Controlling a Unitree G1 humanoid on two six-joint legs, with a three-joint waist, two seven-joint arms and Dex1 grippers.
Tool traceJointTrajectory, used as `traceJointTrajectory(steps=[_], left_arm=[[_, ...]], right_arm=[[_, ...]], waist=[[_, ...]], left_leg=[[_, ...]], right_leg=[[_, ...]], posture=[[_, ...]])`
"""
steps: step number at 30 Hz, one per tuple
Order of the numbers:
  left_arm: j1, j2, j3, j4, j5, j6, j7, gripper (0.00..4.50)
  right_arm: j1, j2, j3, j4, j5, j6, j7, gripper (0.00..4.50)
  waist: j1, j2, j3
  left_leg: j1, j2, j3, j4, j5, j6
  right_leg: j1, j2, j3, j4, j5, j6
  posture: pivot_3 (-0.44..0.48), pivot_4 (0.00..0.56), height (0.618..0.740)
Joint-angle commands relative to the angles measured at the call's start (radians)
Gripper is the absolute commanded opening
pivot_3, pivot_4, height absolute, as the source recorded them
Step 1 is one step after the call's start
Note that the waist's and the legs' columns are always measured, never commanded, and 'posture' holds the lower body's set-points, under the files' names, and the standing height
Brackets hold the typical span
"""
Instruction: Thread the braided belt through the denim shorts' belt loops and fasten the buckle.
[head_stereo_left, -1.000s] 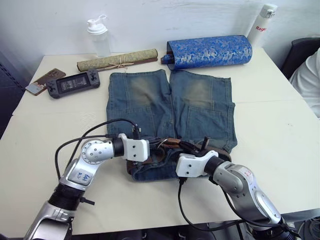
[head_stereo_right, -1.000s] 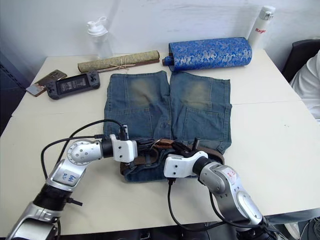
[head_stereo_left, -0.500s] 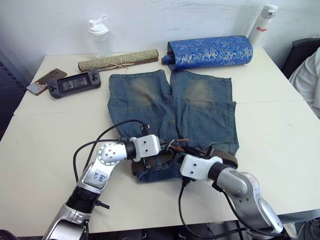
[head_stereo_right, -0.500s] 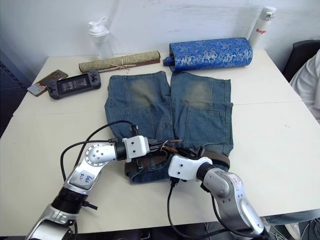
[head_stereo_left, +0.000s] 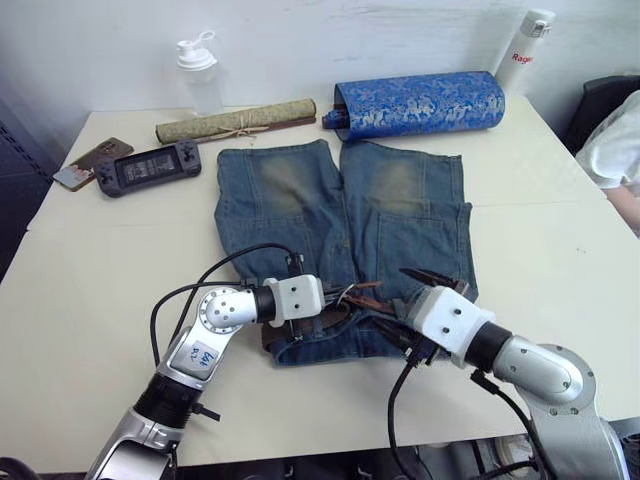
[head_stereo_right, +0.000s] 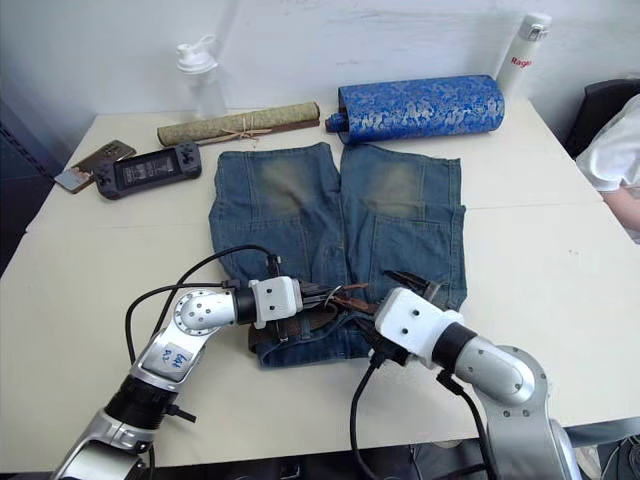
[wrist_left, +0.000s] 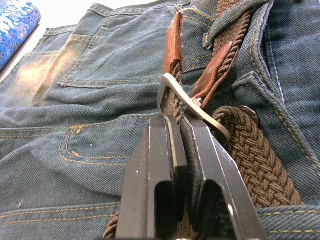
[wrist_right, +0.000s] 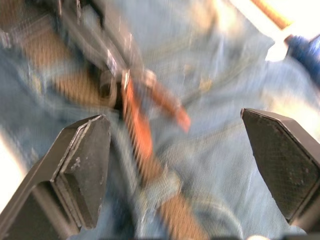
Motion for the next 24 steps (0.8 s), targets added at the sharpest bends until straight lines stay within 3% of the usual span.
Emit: traceJointTrajectory(steps=[1, 8, 20, 24], left_arm=[[0.014, 0.002, -0.027, -0.002, 0.004, -0.016, -0.005, 0.00], [0.020, 0.009, -0.021, -0.010, 0.007, -0.025, 0.004, 0.00], [0.026, 0.017, -0.024, -0.021, 0.009, -0.036, 0.007, 0.00], [0.025, 0.018, -0.025, -0.022, 0.009, -0.036, 0.009, 0.00]], right_arm=[[-0.051, -0.062, 0.039, 0.056, -0.053, -0.076, -0.051, 4.43], [-0.070, -0.137, 0.146, 0.163, -0.137, -0.202, -0.094, 4.43], [-0.089, -0.132, 0.202, 0.260, -0.199, -0.289, -0.149, 4.43], [-0.104, -0.120, 0.215, 0.272, -0.201, -0.293, -0.147, 2.82]], waist=[[0.002, 0.000, 0.000], [0.002, 0.000, 0.000], [0.001, 0.000, 0.000], [-0.001, 0.000, 0.000]], left_leg=[[0.000, 0.000, 0.000, 0.000, 0.000, 0.000], [0.000, 0.000, 0.001, 0.000, 0.000, 0.000], [0.000, 0.000, 0.001, 0.000, 0.000, 0.000], [0.000, 0.000, 0.001, 0.000, 0.000, 0.000]], right_leg=[[0.000, 0.000, 0.000, 0.000, 0.000, 0.000], [0.000, 0.000, 0.000, 0.000, 0.000, 0.000], [0.000, 0.000, 0.000, 0.000, 0.000, 0.000], [0.000, 0.000, 0.000, 0.000, 0.000, 0.000]], posture=[[0.000, 0.150, 0.717], [0.000, 0.150, 0.717], [0.000, 0.150, 0.717], [0.000, 0.150, 0.717]])
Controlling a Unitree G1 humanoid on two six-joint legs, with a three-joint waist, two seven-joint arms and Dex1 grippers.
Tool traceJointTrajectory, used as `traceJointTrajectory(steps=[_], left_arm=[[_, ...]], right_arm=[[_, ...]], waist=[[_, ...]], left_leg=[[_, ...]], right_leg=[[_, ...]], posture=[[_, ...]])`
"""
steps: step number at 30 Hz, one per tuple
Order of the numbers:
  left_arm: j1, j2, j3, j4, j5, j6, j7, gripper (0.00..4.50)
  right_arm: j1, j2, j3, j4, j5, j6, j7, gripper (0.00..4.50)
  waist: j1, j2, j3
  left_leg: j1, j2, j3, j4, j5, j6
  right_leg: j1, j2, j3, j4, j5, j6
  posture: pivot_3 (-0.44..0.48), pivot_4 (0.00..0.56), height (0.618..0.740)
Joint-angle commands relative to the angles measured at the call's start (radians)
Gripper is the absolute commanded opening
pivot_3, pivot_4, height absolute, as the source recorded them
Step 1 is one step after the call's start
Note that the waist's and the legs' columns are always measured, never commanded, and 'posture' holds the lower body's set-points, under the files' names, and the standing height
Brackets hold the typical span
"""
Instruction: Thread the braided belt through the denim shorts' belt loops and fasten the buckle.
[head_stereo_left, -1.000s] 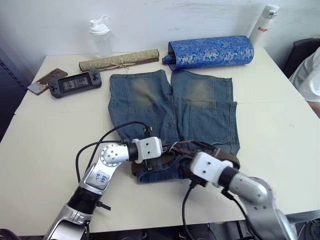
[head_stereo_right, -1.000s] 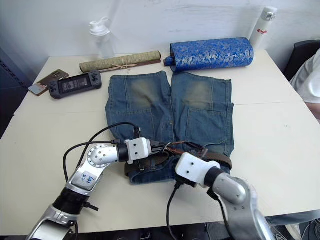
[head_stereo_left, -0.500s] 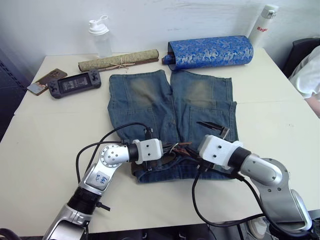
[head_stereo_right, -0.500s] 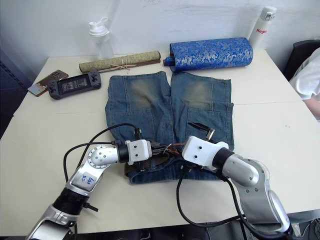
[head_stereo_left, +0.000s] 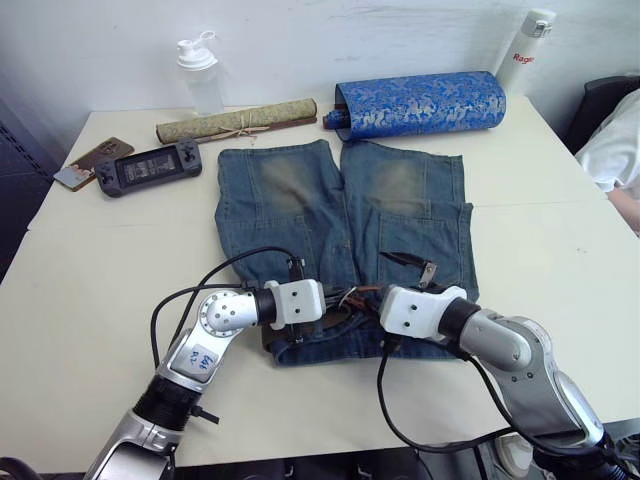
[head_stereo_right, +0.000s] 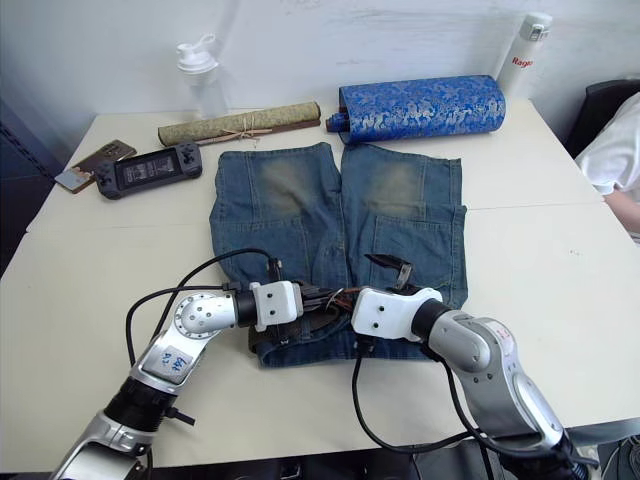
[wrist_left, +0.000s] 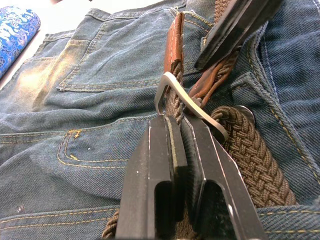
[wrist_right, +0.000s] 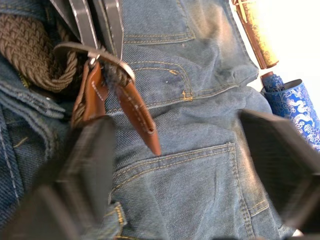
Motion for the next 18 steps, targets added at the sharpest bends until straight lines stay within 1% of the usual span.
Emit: traceJointTrajectory(steps=[1, 2, 3, 4, 6, 13, 15, 17, 18], left_arm=[[0.015, 0.006, -0.018, -0.022, 0.005, -0.005, -0.005, 0.00], [0.014, 0.006, -0.018, -0.022, 0.005, -0.004, -0.005, 0.00], [0.013, 0.006, -0.018, -0.022, 0.005, -0.003, -0.003, 0.00], [0.012, 0.006, -0.018, -0.020, 0.005, -0.003, -0.002, 0.00], [0.010, 0.006, -0.017, -0.018, 0.005, -0.003, 0.000, 0.00], [0.007, -0.001, -0.008, -0.015, -0.007, 0.000, 0.010, 0.00], [0.011, -0.013, 0.015, -0.027, -0.052, 0.018, 0.007, 0.79], [0.011, -0.005, 0.027, -0.042, -0.051, 0.043, 0.009, 1.38], [0.013, -0.001, 0.034, -0.052, -0.060, 0.067, 0.005, 1.92]], right_arm=[[-0.023, 0.010, 0.013, -0.009, -0.009, -0.019, -0.006, 2.38], [-0.024, 0.010, 0.019, -0.007, -0.011, -0.022, -0.005, 1.87], [-0.023, 0.009, 0.024, -0.008, -0.012, -0.024, -0.003, 1.47], [-0.023, 0.009, 0.028, -0.009, -0.014, -0.025, -0.003, 0.92], [-0.018, 0.011, 0.037, -0.014, -0.017, -0.023, -0.001, 0.03], [0.003, 0.031, 0.051, -0.029, -0.024, -0.003, 0.000, 0.03], [0.009, 0.033, 0.049, -0.030, -0.026, -0.003, 0.000, 0.00], [0.016, 0.032, 0.048, -0.031, -0.028, -0.006, 0.000, 0.00], [0.018, 0.034, 0.047, -0.031, -0.026, -0.005, -0.001, 0.00]], waist=[[0.000, 0.000, 0.000], [0.000, 0.000, 0.000], [0.000, 0.000, 0.000], [0.000, 0.000, 0.000], [0.000, 0.000, 0.000], [0.000, 0.000, 0.000], [0.000, 0.000, 0.000], [0.000, 0.000, 0.000], [0.001, 0.000, 0.000]], left_leg=[[0.000, 0.000, 0.000, 0.000, 0.000, 0.000], [0.000, 0.000, 0.000, 0.000, 0.000, 0.000], [0.000, 0.000, 0.000, 0.000, 0.000, 0.000], [0.000, 0.000, 0.000, 0.000, 0.000, 0.000], [0.000, 0.000, 0.000, 0.000, 0.000, 0.000], [0.000, 0.000, 0.000, 0.000, 0.000, 0.000], [0.000, 0.000, 0.000, 0.000, 0.000, 0.000], [0.000, 0.000, 0.000, 0.000, 0.000, 0.000], [0.000, 0.000, 0.000, 0.000, 0.000, 0.000]], right_leg=[[0.000, 0.000, 0.000, 0.000, 0.000, 0.000], [0.000, 0.000, 0.000, 0.000, 0.000, 0.000], [0.000, 0.000, 0.000, 0.000, 0.000, 0.000], [0.000, 0.000, 0.000, 0.000, 0.000, 0.000], [0.000, 0.000, 0.000, 0.000, 0.000, 0.000], [0.000, 0.000, 0.000, 0.000, 0.000, 0.000], [0.000, 0.000, 0.000, 0.000, 0.000, 0.000], [0.000, 0.000, 0.000, 0.000, 0.000, 0.000], [0.000, 0.000, 0.000, 0.000, 0.000, 0.000]], posture=[[0.000, 0.150, 0.717], [0.000, 0.150, 0.717], [0.000, 0.150, 0.717], [0.000, 0.150, 0.717], [0.000, 0.150, 0.717], [0.000, 0.150, 0.717], [0.000, 0.150, 0.717], [0.000, 0.150, 0.717], [0.000, 0.150, 0.717]])
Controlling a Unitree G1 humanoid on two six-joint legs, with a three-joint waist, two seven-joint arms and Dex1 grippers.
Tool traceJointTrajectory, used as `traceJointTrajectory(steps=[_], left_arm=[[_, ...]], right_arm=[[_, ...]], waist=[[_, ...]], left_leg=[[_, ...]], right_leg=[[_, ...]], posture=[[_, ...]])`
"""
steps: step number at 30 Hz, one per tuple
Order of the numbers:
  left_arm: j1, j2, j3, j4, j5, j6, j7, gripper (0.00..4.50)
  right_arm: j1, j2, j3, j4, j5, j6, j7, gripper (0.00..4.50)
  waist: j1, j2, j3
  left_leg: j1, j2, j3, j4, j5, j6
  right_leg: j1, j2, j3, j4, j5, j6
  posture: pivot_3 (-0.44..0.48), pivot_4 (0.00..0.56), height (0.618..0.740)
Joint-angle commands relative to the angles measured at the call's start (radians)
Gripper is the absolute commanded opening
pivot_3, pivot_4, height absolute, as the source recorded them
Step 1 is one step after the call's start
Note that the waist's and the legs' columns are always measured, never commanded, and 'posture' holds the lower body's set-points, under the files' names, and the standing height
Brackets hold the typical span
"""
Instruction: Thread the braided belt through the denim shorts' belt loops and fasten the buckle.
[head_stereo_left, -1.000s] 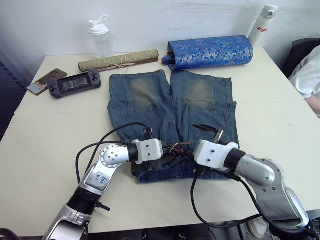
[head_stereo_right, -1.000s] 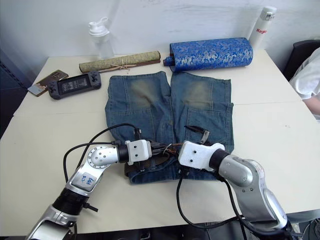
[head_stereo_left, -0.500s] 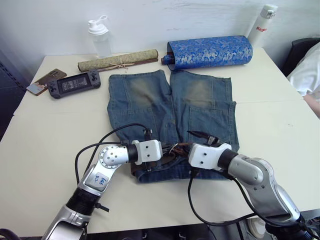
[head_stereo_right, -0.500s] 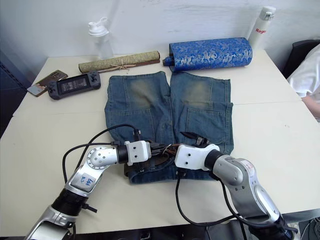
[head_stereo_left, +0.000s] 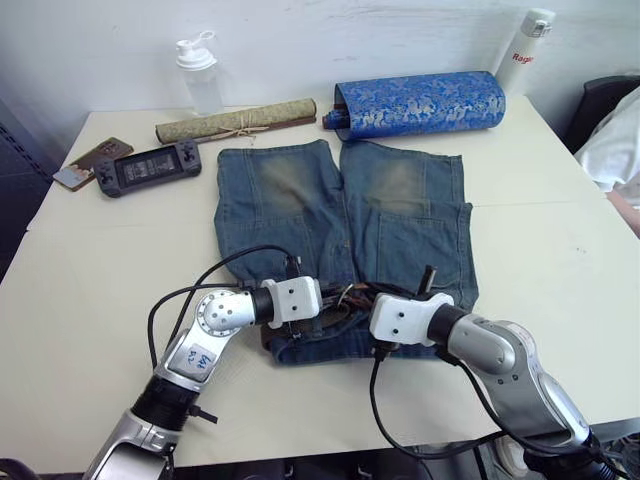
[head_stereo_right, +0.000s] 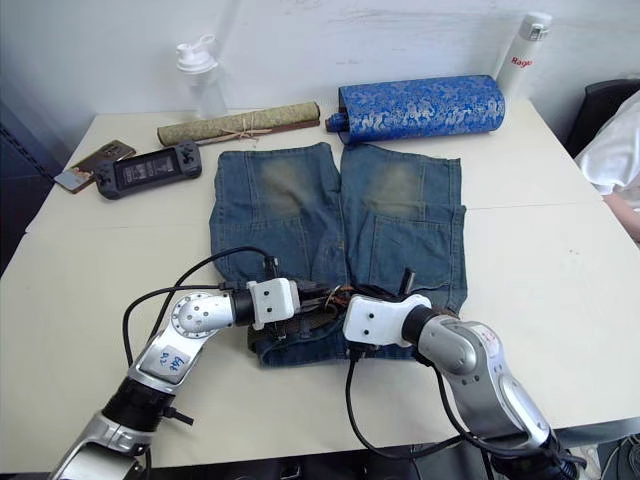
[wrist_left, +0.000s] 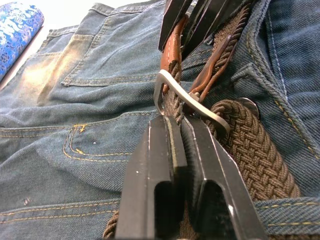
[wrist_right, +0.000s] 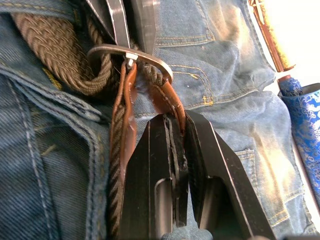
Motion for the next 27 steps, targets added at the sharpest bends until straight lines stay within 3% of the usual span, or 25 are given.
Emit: traceJointTrajectory(steps=[1, 5, 10, 13, 17, 20, 23, 27], left_arm=[[0.020, 0.014, 0.047, -0.083, -0.075, 0.091, -0.016, 2.20], [0.080, 0.063, 0.150, -0.205, -0.255, 0.253, -0.084, 2.20], [0.155, 0.205, 0.321, -0.289, -0.546, 0.589, -0.188, 2.20], [0.170, 0.247, 0.347, -0.279, -0.612, 0.654, -0.215, 2.20], [0.131, 0.224, 0.357, -0.258, -0.656, 0.692, -0.196, 2.20], [0.107, 0.209, 0.350, -0.255, -0.677, 0.702, -0.198, 1.57], [0.117, 0.216, 0.349, -0.269, -0.704, 0.711, -0.224, 0.18], [0.153, 0.241, 0.310, -0.295, -0.687, 0.685, -0.263, 0.07]], right_arm=[[0.010, 0.007, 0.000, -0.046, -0.005, -0.007, -0.007, 0.00], [0.014, 0.009, 0.000, -0.045, -0.007, -0.007, -0.012, 0.00], [0.025, 0.015, 0.004, -0.045, -0.011, -0.013, -0.025, 0.00], [0.029, 0.019, 0.010, -0.042, -0.015, -0.019, -0.034, 0.00], [0.032, 0.024, 0.017, -0.046, -0.021, -0.022, -0.039, 0.00], [0.040, 0.026, 0.016, -0.049, -0.028, -0.025, -0.040, 0.00], [0.046, 0.025, 0.012, -0.053, -0.032, -0.024, -0.040, 0.00], [0.051, 0.024, 0.010, -0.058, -0.035, -0.020, -0.040, 0.00]], waist=[[0.000, 0.000, 0.000], [-0.003, 0.000, 0.000], [-0.005, 0.000, 0.000], [-0.001, 0.000, 0.000], [0.000, 0.000, 0.000], [-0.001, 0.000, 0.000], [-0.004, 0.000, 0.000], [-0.004, 0.000, 0.001]], left_leg=[[0.000, 0.000, 0.000, 0.000, 0.000, 0.000], [0.000, 0.000, 0.000, 0.000, 0.000, 0.000], [0.000, 0.001, 0.000, -0.001, 0.000, -0.001], [0.000, 0.000, -0.001, -0.001, 0.001, -0.001], [0.000, -0.001, -0.001, 0.000, 0.001, -0.001], [0.000, 0.000, -0.001, -0.001, 0.001, -0.002], [0.000, 0.000, -0.001, -0.002, 0.001, -0.002], [0.000, 0.000, 0.000, -0.003, 0.001, -0.002]], right_leg=[[0.000, 0.000, 0.000, 0.000, 0.000, 0.000], [0.000, 0.000, 0.000, 0.000, 0.000, 0.000], [0.000, 0.000, 0.000, 0.000, 0.000, 0.000], [0.000, 0.000, 0.000, 0.000, 0.000, 0.000], [0.000, -0.001, 0.001, -0.001, 0.000, 0.000], [0.000, 0.000, 0.001, 0.000, 0.000, 0.000], [0.000, 0.001, 0.001, 0.000, 0.000, 0.000], [-0.001, 0.001, 0.001, 0.000, -0.001, 0.000]], posture=[[0.000, 0.150, 0.717], [0.000, 0.150, 0.717], [0.000, 0.150, 0.717], [0.000, 0.150, 0.717], [0.000, 0.150, 0.717], [0.000, 0.150, 0.717], [0.000, 0.150, 0.717], [0.000, 0.150, 0.717]])
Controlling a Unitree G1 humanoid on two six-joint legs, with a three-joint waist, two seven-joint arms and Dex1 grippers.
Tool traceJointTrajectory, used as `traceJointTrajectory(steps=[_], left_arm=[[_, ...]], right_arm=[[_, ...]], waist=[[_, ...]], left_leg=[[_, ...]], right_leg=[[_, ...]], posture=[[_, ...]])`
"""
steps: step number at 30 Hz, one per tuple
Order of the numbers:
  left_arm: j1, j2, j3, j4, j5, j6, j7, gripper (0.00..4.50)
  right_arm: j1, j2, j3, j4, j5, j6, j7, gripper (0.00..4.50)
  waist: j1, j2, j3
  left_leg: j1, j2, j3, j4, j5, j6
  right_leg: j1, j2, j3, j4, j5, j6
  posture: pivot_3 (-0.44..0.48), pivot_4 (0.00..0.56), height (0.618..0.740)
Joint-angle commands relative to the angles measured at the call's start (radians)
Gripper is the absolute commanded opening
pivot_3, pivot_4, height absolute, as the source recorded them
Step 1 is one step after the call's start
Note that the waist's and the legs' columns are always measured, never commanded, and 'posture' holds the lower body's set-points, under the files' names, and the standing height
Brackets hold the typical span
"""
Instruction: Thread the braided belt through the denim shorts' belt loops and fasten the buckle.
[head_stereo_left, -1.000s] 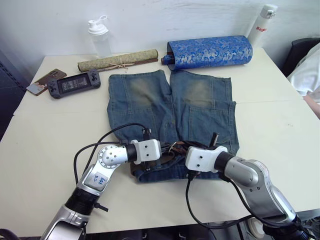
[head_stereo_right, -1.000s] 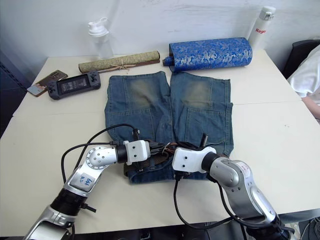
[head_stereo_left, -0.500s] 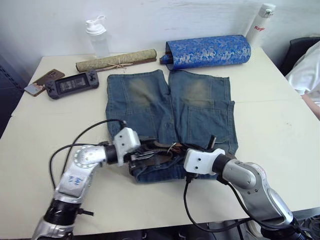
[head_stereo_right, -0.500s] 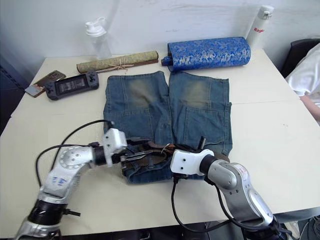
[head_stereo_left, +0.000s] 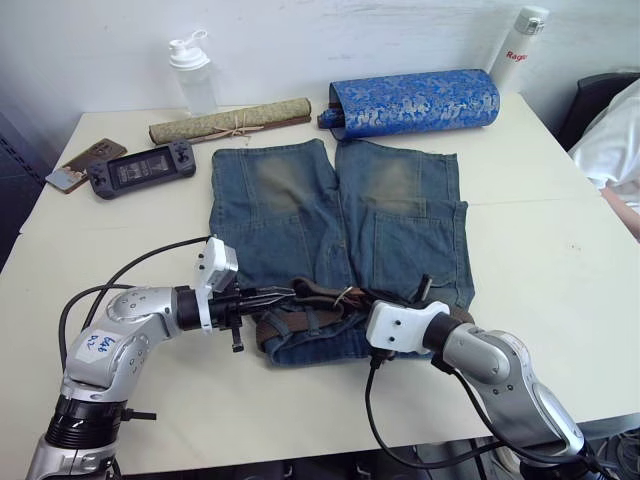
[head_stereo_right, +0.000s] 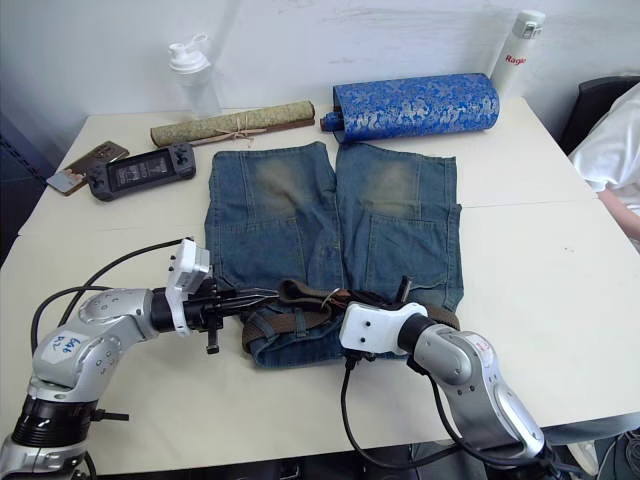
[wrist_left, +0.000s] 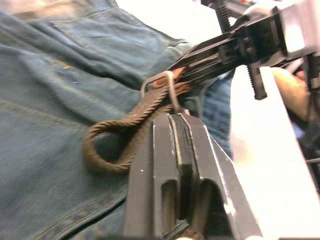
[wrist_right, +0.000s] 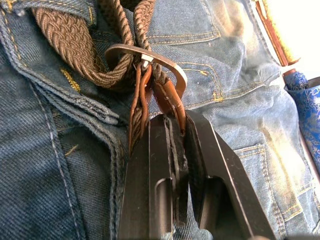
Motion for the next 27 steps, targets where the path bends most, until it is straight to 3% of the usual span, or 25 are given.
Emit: traceJointTrajectory(steps=[1, 4, 8, 10, 19, 27], left_arm=[[0.036, 0.024, -0.035, -0.058, 0.008, -0.034, -0.036, 0.07], [0.075, 0.048, -0.103, -0.042, 0.112, -0.106, -0.031, 0.07], [0.074, 0.071, -0.245, 0.084, 0.366, -0.248, 0.049, 0.07], [0.064, 0.063, -0.272, 0.120, 0.413, -0.276, 0.070, 0.07], [0.089, 0.030, -0.270, 0.153, 0.395, -0.256, 0.076, 0.07], [0.159, 0.035, -0.267, 0.161, 0.372, -0.286, 0.044, 0.07]], right_arm=[[0.008, 0.001, -0.007, -0.049, -0.014, -0.009, -0.007, 0.00], [0.009, 0.001, -0.010, -0.052, -0.015, -0.007, -0.007, 0.00], [0.010, 0.003, -0.015, -0.058, -0.013, -0.007, -0.007, 0.00], [0.012, 0.005, -0.019, -0.067, -0.011, -0.004, -0.006, 0.00], [0.160, -0.027, -0.104, -0.160, 0.009, -0.034, -0.018, 0.00], [0.378, -0.095, -0.395, -0.157, 0.077, -0.142, -0.048, 0.00]], waist=[[0.000, 0.000, 0.000], [0.002, 0.000, 0.000], [0.004, 0.000, 0.000], [0.006, 0.001, -0.002], [0.011, 0.005, -0.005], [0.005, 0.007, -0.013]], left_leg=[[0.000, 0.000, 0.000, 0.000, 0.000, 0.000], [0.000, 0.000, 0.000, 0.000, 0.000, 0.000], [0.000, -0.001, 0.000, 0.000, 0.000, 0.000], [0.001, 0.000, 0.000, 0.000, 0.000, 0.000], [0.002, -0.001, 0.000, 0.000, 0.000, 0.000], [0.006, 0.000, 0.001, -0.002, -0.001, 0.000]], right_leg=[[0.000, 0.000, 0.000, 0.000, 0.000, 0.000], [0.000, -0.001, 0.000, -0.001, 0.000, 0.000], [0.000, -0.001, 0.000, -0.001, 0.000, 0.000], [0.001, -0.001, 0.000, -0.001, 0.000, 0.000], [0.002, -0.002, 0.000, 0.001, 0.000, 0.000], [0.004, -0.001, 0.001, -0.001, -0.001, 0.000]], posture=[[0.000, 0.150, 0.717], [0.000, 0.150, 0.717], [0.000, 0.150, 0.717], [0.000, 0.150, 0.717], [0.000, 0.150, 0.717], [0.000, 0.150, 0.717]])
